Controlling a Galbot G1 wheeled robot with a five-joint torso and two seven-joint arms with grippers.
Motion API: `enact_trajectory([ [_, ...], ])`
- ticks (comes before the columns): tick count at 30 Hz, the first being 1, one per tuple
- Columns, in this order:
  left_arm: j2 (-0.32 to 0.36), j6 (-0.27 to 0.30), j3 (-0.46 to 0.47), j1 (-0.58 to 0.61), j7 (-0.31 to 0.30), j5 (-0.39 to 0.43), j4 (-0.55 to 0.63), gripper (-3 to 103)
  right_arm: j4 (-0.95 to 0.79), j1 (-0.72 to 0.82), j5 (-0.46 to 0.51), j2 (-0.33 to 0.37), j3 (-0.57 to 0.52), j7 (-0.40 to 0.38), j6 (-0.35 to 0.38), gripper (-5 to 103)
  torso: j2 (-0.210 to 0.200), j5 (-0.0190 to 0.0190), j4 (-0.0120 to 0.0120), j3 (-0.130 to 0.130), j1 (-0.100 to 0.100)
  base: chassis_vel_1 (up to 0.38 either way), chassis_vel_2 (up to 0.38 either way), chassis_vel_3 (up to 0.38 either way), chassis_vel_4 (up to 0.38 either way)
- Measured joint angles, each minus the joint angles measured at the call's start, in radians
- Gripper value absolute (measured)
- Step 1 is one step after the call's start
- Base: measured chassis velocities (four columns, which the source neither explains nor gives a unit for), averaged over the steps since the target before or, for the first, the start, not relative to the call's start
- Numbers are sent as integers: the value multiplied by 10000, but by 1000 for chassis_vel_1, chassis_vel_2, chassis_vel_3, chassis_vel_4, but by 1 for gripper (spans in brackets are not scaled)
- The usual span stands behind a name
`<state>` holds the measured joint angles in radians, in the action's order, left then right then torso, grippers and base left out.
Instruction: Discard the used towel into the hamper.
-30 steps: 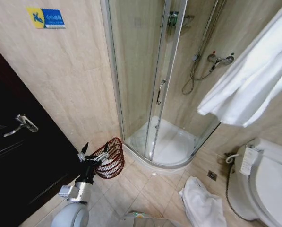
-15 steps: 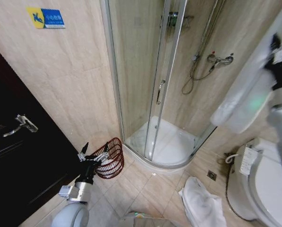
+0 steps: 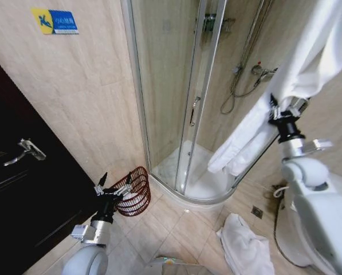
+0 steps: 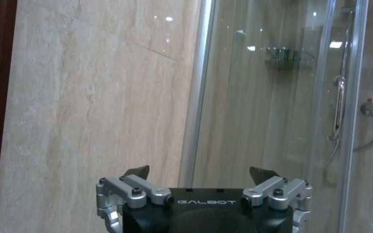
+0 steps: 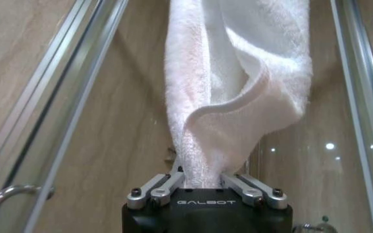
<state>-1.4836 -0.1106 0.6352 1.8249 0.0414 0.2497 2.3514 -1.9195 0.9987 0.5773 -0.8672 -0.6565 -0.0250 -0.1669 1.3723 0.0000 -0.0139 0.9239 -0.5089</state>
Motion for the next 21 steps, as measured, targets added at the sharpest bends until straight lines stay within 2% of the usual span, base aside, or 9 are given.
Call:
enact_trajectory([
  [15,1,0,0,0,0,0,0,100,-1137,1387,-737,-791,22,37,-287,13,0,0,0,-1,0,0,0,0,0],
  [21,0,0,0,0,0,0,0,100,-1489,2075,-1582,-1196,173,118,-645,13,1,-2,0,-2,1,0,0,0,0],
])
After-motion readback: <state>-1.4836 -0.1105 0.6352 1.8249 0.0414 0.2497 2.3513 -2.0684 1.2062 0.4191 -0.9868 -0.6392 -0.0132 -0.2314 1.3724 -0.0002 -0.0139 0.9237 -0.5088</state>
